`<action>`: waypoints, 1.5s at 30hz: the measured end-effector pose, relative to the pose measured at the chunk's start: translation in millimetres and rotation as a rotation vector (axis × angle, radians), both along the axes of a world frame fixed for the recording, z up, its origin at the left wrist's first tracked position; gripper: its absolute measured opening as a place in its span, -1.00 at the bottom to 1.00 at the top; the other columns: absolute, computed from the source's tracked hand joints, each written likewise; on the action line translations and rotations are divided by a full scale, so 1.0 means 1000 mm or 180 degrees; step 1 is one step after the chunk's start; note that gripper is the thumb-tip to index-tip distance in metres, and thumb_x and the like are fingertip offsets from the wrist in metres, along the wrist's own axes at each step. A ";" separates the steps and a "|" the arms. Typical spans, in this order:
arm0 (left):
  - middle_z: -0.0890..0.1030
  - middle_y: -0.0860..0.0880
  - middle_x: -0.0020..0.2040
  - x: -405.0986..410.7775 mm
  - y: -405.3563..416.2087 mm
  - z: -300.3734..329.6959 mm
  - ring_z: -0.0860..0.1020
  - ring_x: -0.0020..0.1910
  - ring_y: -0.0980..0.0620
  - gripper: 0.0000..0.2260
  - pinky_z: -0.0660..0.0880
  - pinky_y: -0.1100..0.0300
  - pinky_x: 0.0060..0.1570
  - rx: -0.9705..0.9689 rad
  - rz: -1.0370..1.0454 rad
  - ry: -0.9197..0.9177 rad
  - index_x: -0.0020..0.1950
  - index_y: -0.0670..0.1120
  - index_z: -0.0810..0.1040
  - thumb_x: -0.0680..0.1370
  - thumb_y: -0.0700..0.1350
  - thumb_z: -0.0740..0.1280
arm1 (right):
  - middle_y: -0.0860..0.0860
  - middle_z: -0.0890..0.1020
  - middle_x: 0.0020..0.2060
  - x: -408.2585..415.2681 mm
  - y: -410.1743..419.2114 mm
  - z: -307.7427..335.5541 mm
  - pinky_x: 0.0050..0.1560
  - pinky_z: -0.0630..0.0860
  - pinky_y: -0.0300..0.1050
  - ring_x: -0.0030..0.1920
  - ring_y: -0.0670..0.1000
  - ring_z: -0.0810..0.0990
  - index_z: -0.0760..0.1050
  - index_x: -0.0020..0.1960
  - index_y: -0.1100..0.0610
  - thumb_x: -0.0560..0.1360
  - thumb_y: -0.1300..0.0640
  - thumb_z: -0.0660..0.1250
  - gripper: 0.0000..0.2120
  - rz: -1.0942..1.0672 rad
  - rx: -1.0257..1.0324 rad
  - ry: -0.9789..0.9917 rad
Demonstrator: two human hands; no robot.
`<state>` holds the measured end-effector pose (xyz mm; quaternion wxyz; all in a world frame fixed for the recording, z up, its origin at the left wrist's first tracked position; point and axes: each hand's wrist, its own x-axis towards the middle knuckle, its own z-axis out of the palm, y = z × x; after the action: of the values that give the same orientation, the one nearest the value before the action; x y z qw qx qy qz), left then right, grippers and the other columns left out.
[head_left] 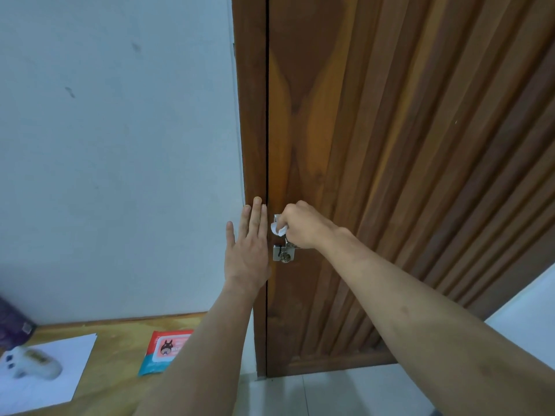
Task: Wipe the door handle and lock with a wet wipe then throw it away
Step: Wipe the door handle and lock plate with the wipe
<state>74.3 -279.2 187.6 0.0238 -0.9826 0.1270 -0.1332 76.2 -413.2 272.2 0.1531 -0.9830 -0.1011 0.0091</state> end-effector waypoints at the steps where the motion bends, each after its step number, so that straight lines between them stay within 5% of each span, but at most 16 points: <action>1: -0.42 -0.11 0.57 0.000 -0.001 0.000 -0.30 0.58 -0.11 -0.15 0.02 -0.15 0.56 -0.0026 -0.0004 0.0002 0.48 -0.14 -0.48 0.60 -0.06 0.21 | 0.16 0.57 0.21 -0.004 0.000 -0.001 0.12 0.58 0.00 0.16 0.15 0.58 0.61 0.21 0.16 0.52 0.39 0.27 -0.67 0.0028 -0.0058 0.0006; 8: -0.42 -0.08 0.57 -0.002 0.003 0.006 -0.28 0.59 -0.09 -0.15 0.01 -0.17 0.55 -0.0063 0.0004 0.0088 0.48 -0.13 -0.49 0.60 -0.02 0.21 | 0.10 0.68 0.00 -0.036 -0.011 0.006 -0.03 0.60 0.00 -0.02 0.08 0.62 0.69 0.05 0.17 0.50 0.35 0.26 -0.73 0.0400 -0.0191 0.0342; 13: -0.43 -0.08 0.56 -0.005 0.004 0.014 -0.28 0.59 -0.09 -0.11 0.01 -0.18 0.55 0.0016 -0.0023 0.0229 0.50 -0.13 -0.47 0.59 0.00 0.24 | -0.07 0.66 -0.27 -0.037 -0.030 0.021 -0.28 0.48 -0.24 -0.27 -0.12 0.59 0.72 -0.05 0.09 0.49 0.41 0.24 -0.66 -0.0124 0.0981 0.0219; 16: -0.43 -0.07 0.56 -0.006 0.002 0.014 -0.28 0.59 -0.08 -0.13 0.03 -0.18 0.55 -0.0039 -0.0030 0.0302 0.56 -0.13 -0.40 0.59 -0.01 0.25 | -0.06 0.67 -0.16 -0.019 -0.025 0.032 -0.17 0.45 -0.26 -0.18 -0.10 0.58 0.71 -0.05 0.15 0.50 0.44 0.20 -0.65 -0.0239 0.1073 -0.0155; 19: -0.43 -0.06 0.56 -0.004 0.002 0.014 -0.28 0.59 -0.08 -0.14 0.03 -0.17 0.55 -0.0055 -0.0008 0.0322 0.57 -0.13 -0.38 0.59 -0.02 0.24 | 0.08 0.69 -0.05 -0.004 -0.010 0.029 -0.11 0.53 -0.06 -0.01 0.07 0.63 0.70 -0.03 0.17 0.48 0.44 0.18 -0.65 -0.0141 0.0670 -0.0103; 22: -0.44 -0.06 0.56 -0.005 0.002 0.015 -0.27 0.59 -0.08 -0.14 0.02 -0.17 0.55 -0.0044 -0.0007 0.0320 0.56 -0.11 -0.40 0.59 -0.04 0.25 | 0.13 0.58 0.17 0.001 0.002 0.017 -0.06 0.44 -0.12 0.14 0.14 0.56 0.60 0.21 0.18 0.53 0.40 0.19 -0.65 -0.0241 0.0208 0.0026; 28: -0.46 -0.06 0.55 -0.005 -0.003 0.008 -0.30 0.58 -0.09 -0.14 0.02 -0.15 0.56 -0.0169 0.0040 0.0270 0.51 -0.12 -0.46 0.61 -0.04 0.23 | 0.17 0.59 0.16 -0.008 0.003 0.006 0.12 0.57 -0.03 0.14 0.14 0.58 0.61 0.18 0.22 0.51 0.37 0.27 -0.71 -0.0263 0.0006 -0.0102; 37: -0.46 -0.09 0.55 -0.005 -0.004 0.005 -0.30 0.58 -0.11 -0.09 0.05 -0.15 0.55 -0.0181 0.0122 0.0270 0.46 -0.14 -0.51 0.59 -0.01 0.25 | 0.06 0.56 -0.13 -0.031 -0.019 0.018 -0.31 0.45 -0.13 -0.11 0.14 0.57 0.64 0.08 0.20 0.45 0.43 0.18 -0.64 0.0206 -0.0526 0.0175; 41: -0.45 -0.09 0.55 -0.005 -0.005 0.007 -0.32 0.58 -0.11 -0.11 0.05 -0.14 0.55 -0.0203 0.0097 0.0267 0.50 -0.15 -0.47 0.58 -0.04 0.25 | 0.10 0.63 0.10 -0.015 -0.030 0.023 -0.03 0.56 -0.04 0.06 0.12 0.59 0.67 0.10 0.13 0.44 0.47 0.17 -0.56 -0.0036 0.0175 -0.0398; 45: -0.45 -0.09 0.55 -0.005 -0.006 0.004 -0.32 0.58 -0.10 -0.12 0.04 -0.13 0.55 -0.0210 0.0108 0.0238 0.45 -0.15 -0.52 0.58 -0.09 0.23 | 0.17 0.59 0.20 -0.020 -0.008 0.013 0.15 0.55 -0.01 0.17 0.17 0.58 0.62 0.20 0.15 0.48 0.41 0.24 -0.63 -0.0032 -0.0068 -0.0371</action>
<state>69.5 -285.2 191.7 -0.0111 -0.9892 0.1066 -0.1000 56.6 -420.8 284.9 0.1365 -0.9839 -0.1048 -0.0478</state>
